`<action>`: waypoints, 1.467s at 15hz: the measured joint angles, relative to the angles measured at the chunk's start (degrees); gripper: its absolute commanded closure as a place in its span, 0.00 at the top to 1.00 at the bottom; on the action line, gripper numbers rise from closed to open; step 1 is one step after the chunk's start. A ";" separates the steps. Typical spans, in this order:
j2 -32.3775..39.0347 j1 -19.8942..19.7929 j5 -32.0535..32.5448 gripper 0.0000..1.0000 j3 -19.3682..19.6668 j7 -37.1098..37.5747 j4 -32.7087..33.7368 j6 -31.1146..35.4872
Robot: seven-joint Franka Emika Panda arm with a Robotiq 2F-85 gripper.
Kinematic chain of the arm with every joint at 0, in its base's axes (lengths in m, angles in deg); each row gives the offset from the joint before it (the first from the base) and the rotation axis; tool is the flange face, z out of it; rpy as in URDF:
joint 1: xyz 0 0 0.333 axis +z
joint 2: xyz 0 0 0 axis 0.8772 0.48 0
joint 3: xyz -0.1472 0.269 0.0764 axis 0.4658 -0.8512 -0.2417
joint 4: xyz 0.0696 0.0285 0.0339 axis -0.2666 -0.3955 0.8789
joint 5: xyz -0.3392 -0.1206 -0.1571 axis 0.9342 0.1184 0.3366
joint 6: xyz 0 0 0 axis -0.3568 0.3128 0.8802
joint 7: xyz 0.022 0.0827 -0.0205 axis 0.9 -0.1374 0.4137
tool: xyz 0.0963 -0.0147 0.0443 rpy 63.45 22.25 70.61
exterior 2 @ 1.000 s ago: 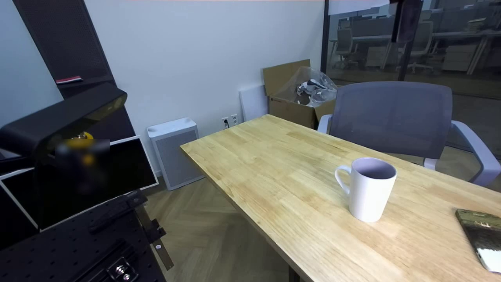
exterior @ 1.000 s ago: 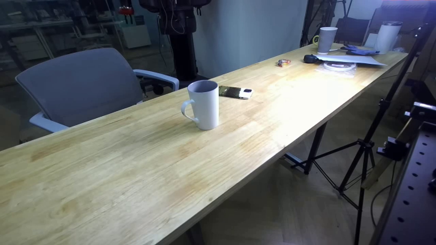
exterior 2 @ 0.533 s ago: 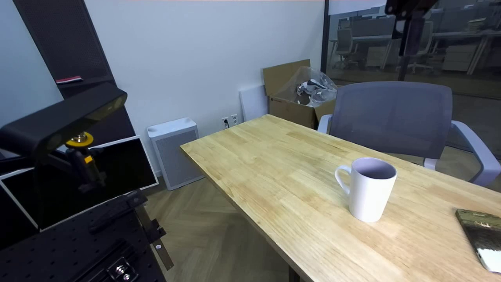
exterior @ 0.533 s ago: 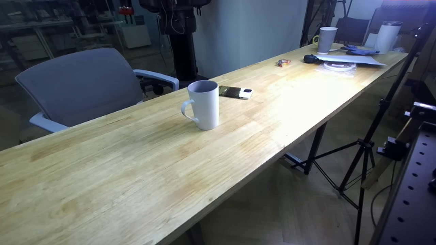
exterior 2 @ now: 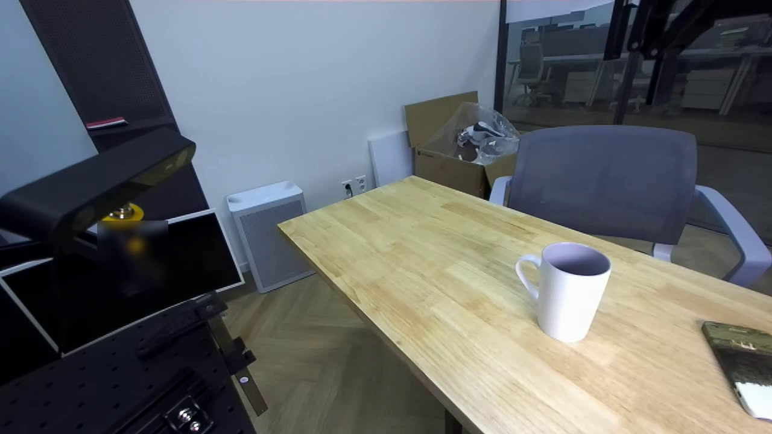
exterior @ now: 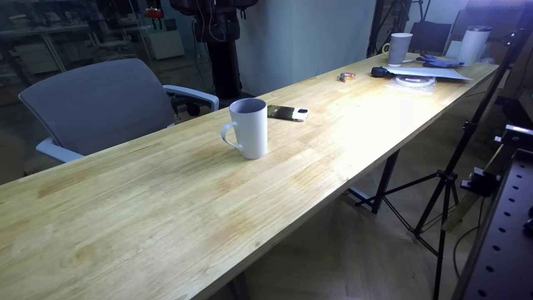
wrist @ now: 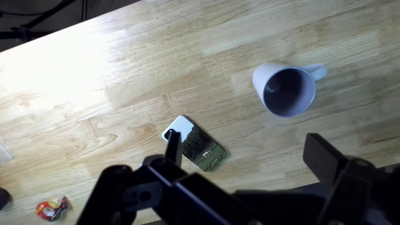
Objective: Pick up the cup and put it on the right side of the table
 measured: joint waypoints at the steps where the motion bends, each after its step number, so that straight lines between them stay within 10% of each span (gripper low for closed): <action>1: 1.91 0.20 0.00 1.00 0.00 0.26 1.82 -0.06; 10: 16.14 2.30 -0.84 1.00 -0.03 0.75 15.15 -1.91; 22: 18.00 7.49 -0.85 1.00 -0.09 2.61 10.18 2.31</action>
